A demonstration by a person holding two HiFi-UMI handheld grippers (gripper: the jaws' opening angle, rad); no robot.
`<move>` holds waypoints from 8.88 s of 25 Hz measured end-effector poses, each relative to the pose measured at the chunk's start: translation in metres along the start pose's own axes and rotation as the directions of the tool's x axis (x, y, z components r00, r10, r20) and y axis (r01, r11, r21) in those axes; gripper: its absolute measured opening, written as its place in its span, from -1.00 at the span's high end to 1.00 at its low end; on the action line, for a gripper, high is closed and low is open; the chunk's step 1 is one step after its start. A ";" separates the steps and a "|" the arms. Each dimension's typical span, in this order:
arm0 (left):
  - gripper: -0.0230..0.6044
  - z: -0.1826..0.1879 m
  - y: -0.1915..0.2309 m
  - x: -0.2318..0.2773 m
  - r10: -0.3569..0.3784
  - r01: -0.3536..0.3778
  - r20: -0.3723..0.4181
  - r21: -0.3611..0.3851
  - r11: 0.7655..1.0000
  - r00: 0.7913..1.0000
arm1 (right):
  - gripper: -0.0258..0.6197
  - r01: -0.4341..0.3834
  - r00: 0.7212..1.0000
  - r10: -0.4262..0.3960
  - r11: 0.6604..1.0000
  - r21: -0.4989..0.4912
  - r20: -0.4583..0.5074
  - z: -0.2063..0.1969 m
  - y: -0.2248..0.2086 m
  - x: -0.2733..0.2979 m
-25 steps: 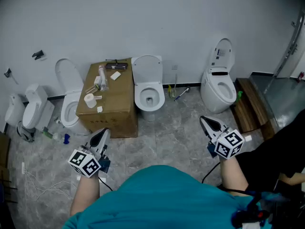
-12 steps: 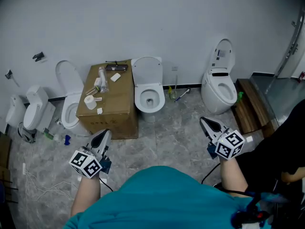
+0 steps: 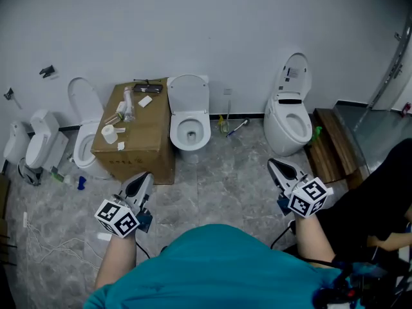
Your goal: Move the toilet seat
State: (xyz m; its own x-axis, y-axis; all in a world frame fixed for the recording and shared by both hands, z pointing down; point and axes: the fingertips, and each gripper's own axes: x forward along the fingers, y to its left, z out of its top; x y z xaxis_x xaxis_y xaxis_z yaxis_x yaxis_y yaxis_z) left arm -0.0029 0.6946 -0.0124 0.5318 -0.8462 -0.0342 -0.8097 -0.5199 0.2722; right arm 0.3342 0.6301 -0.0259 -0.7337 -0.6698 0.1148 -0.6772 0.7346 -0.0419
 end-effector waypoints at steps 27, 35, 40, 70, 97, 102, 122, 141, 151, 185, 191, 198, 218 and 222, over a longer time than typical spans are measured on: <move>0.96 0.018 0.224 0.151 -0.127 0.123 -0.101 -0.040 0.992 0.987 | 0.92 0.005 0.999 -0.005 1.000 0.015 -0.050 -0.007 -0.064 0.256; 0.95 0.039 0.320 0.199 -0.171 0.168 -0.122 -0.029 0.985 0.978 | 0.92 0.019 0.998 -0.018 1.000 0.009 -0.066 0.007 -0.082 0.366; 0.95 0.037 0.348 0.223 -0.158 0.152 -0.121 -0.057 0.987 0.980 | 0.92 0.001 0.996 0.000 1.000 0.017 -0.085 0.004 -0.106 0.404; 0.95 -0.036 0.365 0.497 0.190 -0.218 -0.225 -0.105 0.970 0.956 | 0.92 -0.420 0.886 0.432 0.901 0.103 -0.167 -0.052 -0.401 0.572; 0.95 -0.173 0.573 0.537 -0.002 -0.128 -0.485 -0.236 0.963 0.874 | 0.92 -0.500 0.732 0.483 0.860 0.103 -0.481 -0.217 -0.329 0.769; 0.95 -0.231 0.569 0.547 0.033 -0.162 -0.531 -0.198 0.967 0.847 | 0.92 -0.606 0.666 0.535 0.795 0.042 -0.520 -0.294 -0.341 0.767; 0.95 -0.435 0.578 0.565 0.055 -0.227 -0.647 -0.186 0.956 0.760 | 0.36 -0.928 0.314 0.551 0.350 -0.127 -0.773 -0.621 -0.261 0.668; 0.96 -0.500 0.585 0.558 0.050 -0.249 -0.649 -0.219 0.944 0.760 | 0.03 -0.984 0.180 0.345 0.070 -0.166 -0.921 -0.758 -0.241 0.646; 0.96 -0.492 0.595 0.558 0.051 -0.260 -0.640 -0.236 0.936 0.767 | 0.06 -0.981 0.194 0.279 0.044 -0.189 -0.941 -0.775 -0.237 0.656; 0.96 -0.451 0.602 0.556 0.056 -0.260 -0.598 -0.261 0.929 0.800 | 0.12 -0.940 0.335 0.316 0.173 -0.293 -0.888 -0.712 -0.233 0.655; 0.96 -0.443 0.604 0.557 0.060 -0.264 -0.597 -0.260 0.929 0.800 | 0.15 -0.935 0.350 0.323 0.178 -0.307 -0.879 -0.696 -0.235 0.654; 0.96 -0.428 0.605 0.558 0.068 -0.259 -0.587 -0.249 0.933 0.807 | 0.20 -0.929 0.365 0.336 0.193 -0.316 -0.868 -0.673 -0.235 0.653; 0.95 -0.397 0.602 0.560 0.084 -0.246 -0.555 -0.225 0.943 0.828 | 0.32 -0.891 0.451 0.320 0.206 -0.404 -0.833 -0.617 -0.251 0.655; 0.95 -0.391 0.599 0.557 0.093 -0.246 -0.547 -0.213 0.946 0.832 | 0.35 -0.873 0.484 0.317 0.241 -0.424 -0.816 -0.601 -0.255 0.658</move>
State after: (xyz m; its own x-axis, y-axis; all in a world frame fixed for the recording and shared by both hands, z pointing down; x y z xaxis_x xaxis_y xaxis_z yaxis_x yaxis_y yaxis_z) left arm -0.0943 -0.0426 0.5078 0.5025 -0.6881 0.5235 -0.8439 -0.2585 0.4702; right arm 0.0574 0.0673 0.6571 -0.5234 -0.0027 0.8521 0.5014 0.8076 0.3105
